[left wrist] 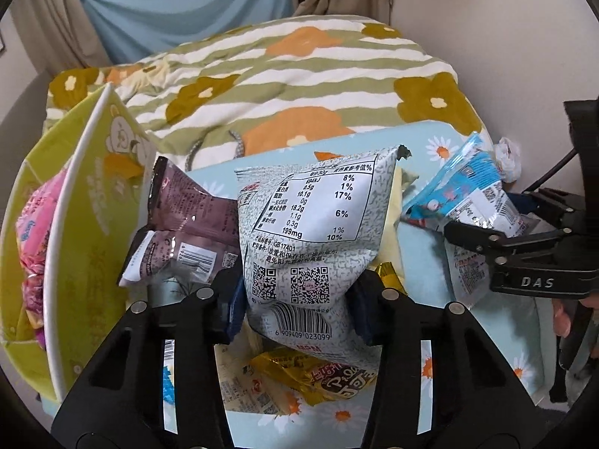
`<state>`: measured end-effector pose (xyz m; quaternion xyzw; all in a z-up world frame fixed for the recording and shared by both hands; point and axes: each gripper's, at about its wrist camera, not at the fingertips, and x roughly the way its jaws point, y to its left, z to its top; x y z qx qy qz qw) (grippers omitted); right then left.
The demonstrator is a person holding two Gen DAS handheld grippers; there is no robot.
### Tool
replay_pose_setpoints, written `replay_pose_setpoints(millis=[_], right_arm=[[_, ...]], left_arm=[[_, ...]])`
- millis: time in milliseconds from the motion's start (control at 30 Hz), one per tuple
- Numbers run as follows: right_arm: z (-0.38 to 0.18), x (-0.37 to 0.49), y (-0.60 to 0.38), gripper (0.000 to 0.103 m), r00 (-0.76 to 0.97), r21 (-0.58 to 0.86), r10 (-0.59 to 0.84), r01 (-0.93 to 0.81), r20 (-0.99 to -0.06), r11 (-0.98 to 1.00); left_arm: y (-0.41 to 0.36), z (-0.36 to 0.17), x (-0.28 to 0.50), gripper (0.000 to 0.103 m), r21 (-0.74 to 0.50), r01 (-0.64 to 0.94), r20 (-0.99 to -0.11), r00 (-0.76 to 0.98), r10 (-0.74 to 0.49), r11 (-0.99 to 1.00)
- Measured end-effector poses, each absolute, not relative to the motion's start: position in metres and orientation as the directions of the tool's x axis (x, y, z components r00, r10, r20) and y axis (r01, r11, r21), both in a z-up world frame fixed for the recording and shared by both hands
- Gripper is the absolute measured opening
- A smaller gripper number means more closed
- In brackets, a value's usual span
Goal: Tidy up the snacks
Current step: 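Grasp the silver chip bag with left tool while right tool grasps the blue-white bag, then carry both bags over the box and open both tools to drop them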
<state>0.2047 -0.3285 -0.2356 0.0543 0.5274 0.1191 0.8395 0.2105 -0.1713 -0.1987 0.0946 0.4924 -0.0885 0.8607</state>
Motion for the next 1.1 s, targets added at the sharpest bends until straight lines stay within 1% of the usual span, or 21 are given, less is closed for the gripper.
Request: replay_pose_setpoints(millis=[133, 300, 467, 700, 867, 1100], right_arm=[[-0.237, 0.204, -0.325, 0.073, 0.398, 0.213, 0.254, -0.145, -0.881, 0.966], [-0.234, 0.201, -0.324, 0.060, 0.387, 0.222, 0.264, -0.151, -0.884, 0.963], [-0.226, 0.195, -0.326, 0.055, 0.392, 0.229, 0.269, -0.145, -0.880, 0.963], [-0.204, 0.184, -0.330, 0.054, 0.422, 0.239, 0.275, -0.138, -0.864, 0.961], [-0.178, 0.180, -0.330, 0.054, 0.444, 0.244, 0.285, -0.150, -0.849, 0.958], [-0.136, 0.179, -0.308, 0.054, 0.487, 0.246, 0.319, -0.208, -0.813, 0.947]], left_arm=[[-0.172, -0.194, 0.207, 0.044, 0.073, 0.238, -0.857, 0.512, -0.061, 0.969], [-0.171, -0.185, 0.202, 0.044, 0.066, 0.231, -0.845, 0.530, -0.069, 0.971], [-0.174, -0.171, 0.199, 0.044, 0.064, 0.230, -0.831, 0.552, -0.075, 0.971], [-0.176, -0.149, 0.196, 0.044, 0.047, 0.228, -0.810, 0.578, -0.096, 0.972], [-0.170, -0.127, 0.191, 0.044, 0.018, 0.210, -0.791, 0.601, -0.115, 0.977], [-0.138, -0.095, 0.187, 0.044, -0.017, 0.160, -0.754, 0.646, -0.117, 0.987]])
